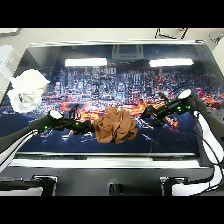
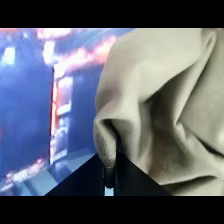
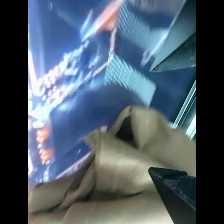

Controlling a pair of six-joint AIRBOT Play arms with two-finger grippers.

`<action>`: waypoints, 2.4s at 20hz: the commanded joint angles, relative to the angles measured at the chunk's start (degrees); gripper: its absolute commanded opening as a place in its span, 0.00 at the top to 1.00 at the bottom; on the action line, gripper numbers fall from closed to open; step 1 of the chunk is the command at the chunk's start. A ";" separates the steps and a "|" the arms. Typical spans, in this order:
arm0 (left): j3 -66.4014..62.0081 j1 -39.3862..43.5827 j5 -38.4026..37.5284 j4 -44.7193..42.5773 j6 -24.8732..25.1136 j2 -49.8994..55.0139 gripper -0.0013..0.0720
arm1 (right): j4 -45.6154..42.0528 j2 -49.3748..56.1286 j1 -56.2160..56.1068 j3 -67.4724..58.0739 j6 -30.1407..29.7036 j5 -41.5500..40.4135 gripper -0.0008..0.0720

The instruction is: Fold the clothes and pants, and hang the long-sleeved shirts on hangers.

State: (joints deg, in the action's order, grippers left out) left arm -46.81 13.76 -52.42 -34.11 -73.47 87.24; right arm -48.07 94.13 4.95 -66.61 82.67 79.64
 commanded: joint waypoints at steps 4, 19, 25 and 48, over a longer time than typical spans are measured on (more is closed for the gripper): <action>-0.11 0.15 0.83 0.48 0.00 -2.67 0.95 | 5.64 2.40 -9.40 1.92 -1.73 -9.57 0.18; -44.52 -11.85 3.80 -2.51 5.29 -34.51 0.95 | -16.24 -27.67 3.43 -47.52 -1.51 -19.10 0.93; -49.75 -12.02 11.13 -9.55 1.88 -44.13 0.95 | -24.41 -40.74 3.43 -48.19 0.07 -21.88 0.93; -49.09 -12.00 -0.68 -30.64 -9.84 -47.45 0.95 | -29.05 -42.62 3.43 -48.17 2.60 -37.09 0.93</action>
State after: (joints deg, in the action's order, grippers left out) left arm -96.16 1.80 -46.50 -61.67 -81.67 37.56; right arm -79.22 48.99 8.36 -114.83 85.12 43.88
